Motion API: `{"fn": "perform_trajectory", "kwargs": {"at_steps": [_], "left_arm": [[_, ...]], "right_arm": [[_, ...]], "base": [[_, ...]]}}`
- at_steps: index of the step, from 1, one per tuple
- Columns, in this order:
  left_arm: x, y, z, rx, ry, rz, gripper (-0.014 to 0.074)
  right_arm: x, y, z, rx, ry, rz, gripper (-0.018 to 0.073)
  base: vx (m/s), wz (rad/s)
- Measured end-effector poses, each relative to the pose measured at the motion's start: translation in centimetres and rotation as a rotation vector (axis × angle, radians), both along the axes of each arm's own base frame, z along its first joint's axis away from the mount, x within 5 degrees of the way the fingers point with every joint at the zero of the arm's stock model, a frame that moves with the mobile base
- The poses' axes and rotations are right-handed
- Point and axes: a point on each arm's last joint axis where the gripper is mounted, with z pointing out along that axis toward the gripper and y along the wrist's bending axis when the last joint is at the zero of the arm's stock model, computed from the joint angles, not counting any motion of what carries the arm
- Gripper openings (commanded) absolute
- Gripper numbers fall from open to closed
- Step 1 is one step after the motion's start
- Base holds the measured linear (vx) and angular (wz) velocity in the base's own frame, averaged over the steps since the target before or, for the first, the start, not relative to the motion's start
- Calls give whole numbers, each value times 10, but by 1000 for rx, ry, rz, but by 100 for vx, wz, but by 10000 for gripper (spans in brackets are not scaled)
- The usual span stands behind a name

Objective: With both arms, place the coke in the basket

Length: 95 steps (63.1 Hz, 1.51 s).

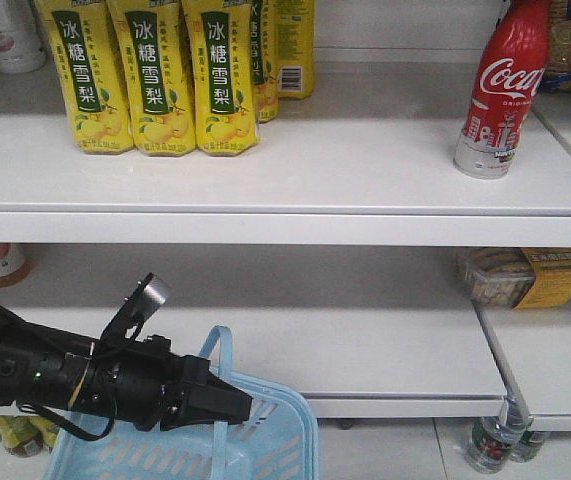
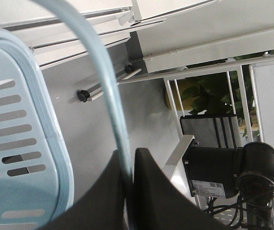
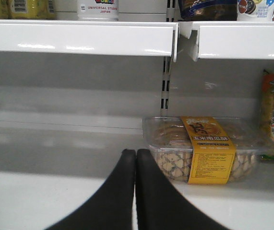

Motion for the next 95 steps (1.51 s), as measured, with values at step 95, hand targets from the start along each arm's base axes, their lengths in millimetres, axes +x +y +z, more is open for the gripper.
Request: {"fn": "perform_trajectory", "kwargs": {"at_steps": [95], "left_arm": [[0, 0, 0, 0, 0, 0, -5]], "right_arm": [[53, 4, 120, 11, 33, 4, -10]], "base": [[0, 0]]}}
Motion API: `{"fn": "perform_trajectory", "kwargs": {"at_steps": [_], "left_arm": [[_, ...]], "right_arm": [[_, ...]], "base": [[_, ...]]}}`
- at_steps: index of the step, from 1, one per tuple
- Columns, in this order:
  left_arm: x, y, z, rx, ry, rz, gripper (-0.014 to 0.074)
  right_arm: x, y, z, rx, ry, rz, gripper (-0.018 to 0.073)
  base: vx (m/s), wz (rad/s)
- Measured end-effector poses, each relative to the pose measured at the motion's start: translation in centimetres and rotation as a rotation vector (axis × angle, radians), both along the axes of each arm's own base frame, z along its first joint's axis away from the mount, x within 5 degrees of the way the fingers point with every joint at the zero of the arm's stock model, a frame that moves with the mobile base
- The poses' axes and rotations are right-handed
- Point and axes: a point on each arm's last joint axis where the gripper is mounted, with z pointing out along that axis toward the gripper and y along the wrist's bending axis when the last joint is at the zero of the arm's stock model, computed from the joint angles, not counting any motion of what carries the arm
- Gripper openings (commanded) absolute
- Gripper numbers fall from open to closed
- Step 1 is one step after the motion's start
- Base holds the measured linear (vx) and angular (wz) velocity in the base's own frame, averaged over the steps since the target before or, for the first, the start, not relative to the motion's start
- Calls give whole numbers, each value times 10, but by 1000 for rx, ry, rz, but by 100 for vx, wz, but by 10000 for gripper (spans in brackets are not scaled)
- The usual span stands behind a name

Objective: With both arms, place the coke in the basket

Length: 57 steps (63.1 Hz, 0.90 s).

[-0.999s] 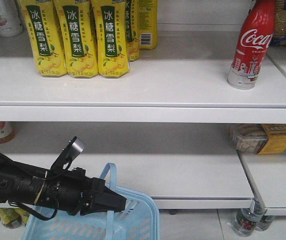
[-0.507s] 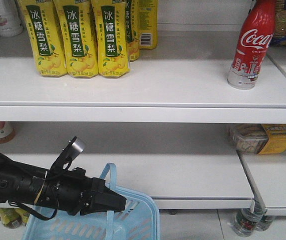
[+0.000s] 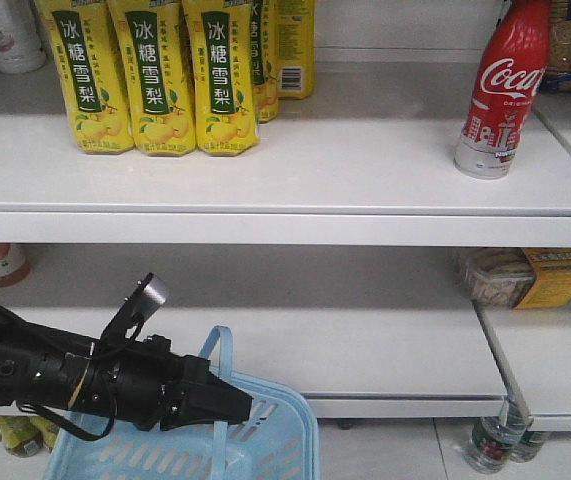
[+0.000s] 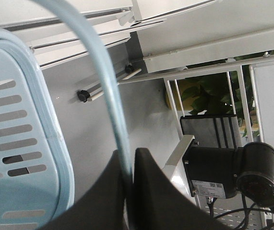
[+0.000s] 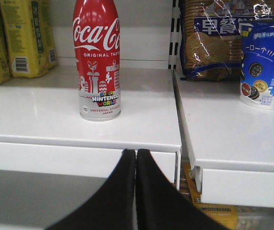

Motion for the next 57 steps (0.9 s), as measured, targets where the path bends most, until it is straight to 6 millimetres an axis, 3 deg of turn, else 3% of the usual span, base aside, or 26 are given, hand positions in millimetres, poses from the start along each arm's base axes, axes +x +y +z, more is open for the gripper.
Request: {"fn": "perform_trajectory", "kwargs": {"at_steps": [23, 38, 57], "left_arm": [[0, 0, 0, 0, 0, 0, -5], [0, 0, 0, 1, 0, 1, -5], [0, 0, 0, 1, 0, 1, -5]], "right_arm": [[5, 0, 1, -4, -22, -3, 43], [5, 0, 2, -6, -25, -3, 186], [5, 0, 2, -6, -26, -3, 436]], "base": [[0, 0], [0, 0], [0, 0]]}}
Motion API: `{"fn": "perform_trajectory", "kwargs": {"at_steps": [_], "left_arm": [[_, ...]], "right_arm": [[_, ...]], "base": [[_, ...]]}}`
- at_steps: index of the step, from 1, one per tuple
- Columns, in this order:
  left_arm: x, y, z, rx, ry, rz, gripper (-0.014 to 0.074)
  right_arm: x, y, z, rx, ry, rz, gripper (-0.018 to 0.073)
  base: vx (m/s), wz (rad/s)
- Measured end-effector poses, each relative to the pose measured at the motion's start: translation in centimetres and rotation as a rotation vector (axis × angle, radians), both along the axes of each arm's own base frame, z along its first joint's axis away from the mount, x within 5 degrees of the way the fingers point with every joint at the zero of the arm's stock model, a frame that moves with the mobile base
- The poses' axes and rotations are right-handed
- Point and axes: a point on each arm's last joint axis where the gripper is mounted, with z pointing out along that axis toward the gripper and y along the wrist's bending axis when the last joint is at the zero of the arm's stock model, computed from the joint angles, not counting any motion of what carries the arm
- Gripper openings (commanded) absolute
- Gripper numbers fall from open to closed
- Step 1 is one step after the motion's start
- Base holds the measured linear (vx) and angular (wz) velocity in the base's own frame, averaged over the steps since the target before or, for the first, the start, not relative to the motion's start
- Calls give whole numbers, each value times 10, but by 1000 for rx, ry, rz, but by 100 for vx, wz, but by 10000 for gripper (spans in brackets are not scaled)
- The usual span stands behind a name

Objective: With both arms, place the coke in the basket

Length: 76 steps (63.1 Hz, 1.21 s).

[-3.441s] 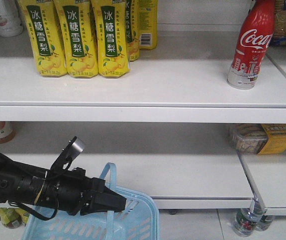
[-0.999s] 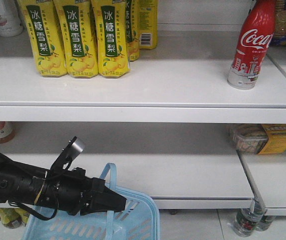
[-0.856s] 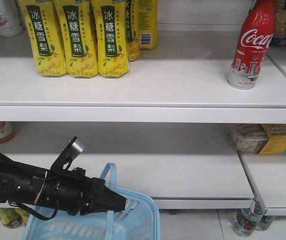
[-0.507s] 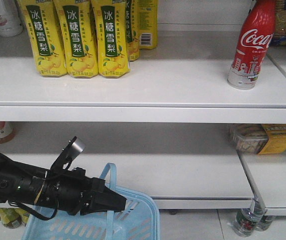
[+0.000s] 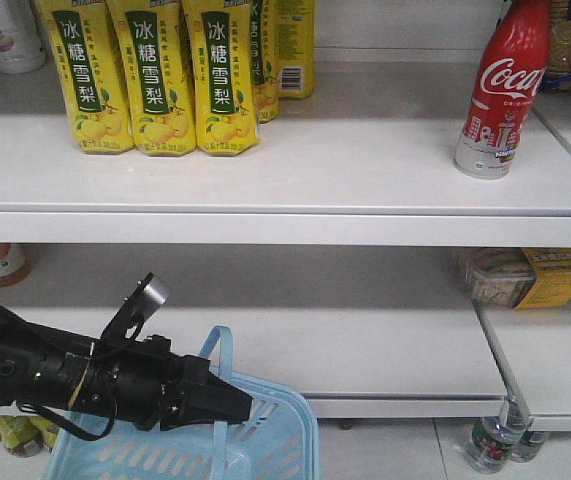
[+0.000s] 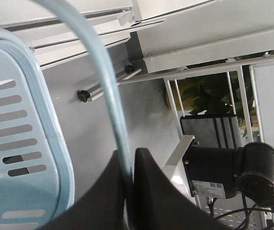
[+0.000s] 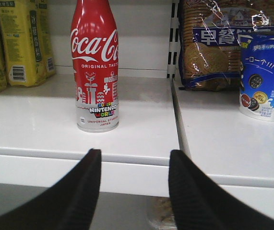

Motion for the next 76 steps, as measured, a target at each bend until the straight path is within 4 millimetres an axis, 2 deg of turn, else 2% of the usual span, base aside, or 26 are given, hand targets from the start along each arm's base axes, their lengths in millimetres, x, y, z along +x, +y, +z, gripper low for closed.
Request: {"fn": "perform_trajectory", "kwargs": {"at_steps": [14, 32, 48, 60, 76], "left_arm": [[0, 0, 0, 0, 0, 0, -5], [0, 0, 0, 0, 0, 0, -5], [0, 0, 0, 0, 0, 0, -5], [0, 0, 0, 0, 0, 0, -5], [0, 0, 0, 0, 0, 0, -5]], "right_arm": [[0, 0, 0, -15, -3, 0, 557], [0, 0, 7, -33, -27, 0, 564], [11, 1, 48, -27, -97, -1, 564], [31, 3, 78, -28, -93, 1, 564], [59, 5, 106, -29, -78, 4, 564]], "base": [[0, 0], [0, 0], [0, 0], [0, 0], [0, 0]]}}
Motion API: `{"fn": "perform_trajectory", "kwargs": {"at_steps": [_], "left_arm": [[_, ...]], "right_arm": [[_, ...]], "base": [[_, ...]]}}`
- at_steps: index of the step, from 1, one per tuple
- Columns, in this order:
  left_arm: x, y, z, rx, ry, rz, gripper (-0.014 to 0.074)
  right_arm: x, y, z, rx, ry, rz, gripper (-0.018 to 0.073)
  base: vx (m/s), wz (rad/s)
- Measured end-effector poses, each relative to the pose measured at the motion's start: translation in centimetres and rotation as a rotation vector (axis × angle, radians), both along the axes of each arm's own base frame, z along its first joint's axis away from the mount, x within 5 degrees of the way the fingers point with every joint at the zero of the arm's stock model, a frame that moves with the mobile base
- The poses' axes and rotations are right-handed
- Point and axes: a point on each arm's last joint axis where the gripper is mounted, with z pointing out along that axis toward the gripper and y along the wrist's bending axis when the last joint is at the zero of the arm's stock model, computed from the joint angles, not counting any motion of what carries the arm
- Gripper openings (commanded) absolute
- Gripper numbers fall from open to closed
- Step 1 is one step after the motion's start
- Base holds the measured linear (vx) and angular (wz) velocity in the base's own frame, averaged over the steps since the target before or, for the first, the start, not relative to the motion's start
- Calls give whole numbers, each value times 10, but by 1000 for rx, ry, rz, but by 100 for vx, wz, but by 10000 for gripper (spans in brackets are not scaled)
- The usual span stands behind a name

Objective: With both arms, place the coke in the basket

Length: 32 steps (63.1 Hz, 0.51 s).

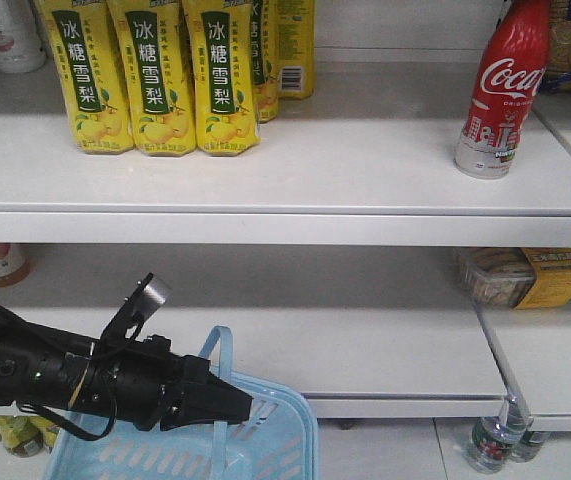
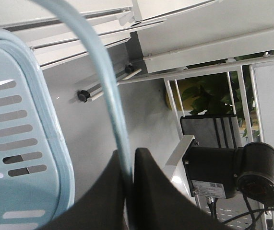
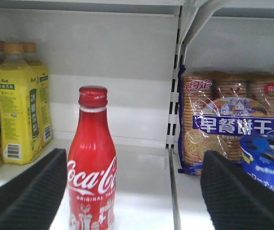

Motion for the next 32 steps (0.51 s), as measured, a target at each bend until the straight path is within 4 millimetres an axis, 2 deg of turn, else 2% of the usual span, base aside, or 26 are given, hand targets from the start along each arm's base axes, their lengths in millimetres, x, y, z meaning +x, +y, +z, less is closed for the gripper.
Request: {"fn": "perform_trajectory", "kwargs": {"at_steps": [25, 32], "left_arm": [[0, 0, 0, 0, 0, 0, -5], [0, 0, 0, 0, 0, 0, -5]], "right_arm": [[39, 4, 25, 1, 68, 17, 564], [48, 13, 27, -7, 86, 57, 564]], "base": [[0, 0], [0, 0]]}}
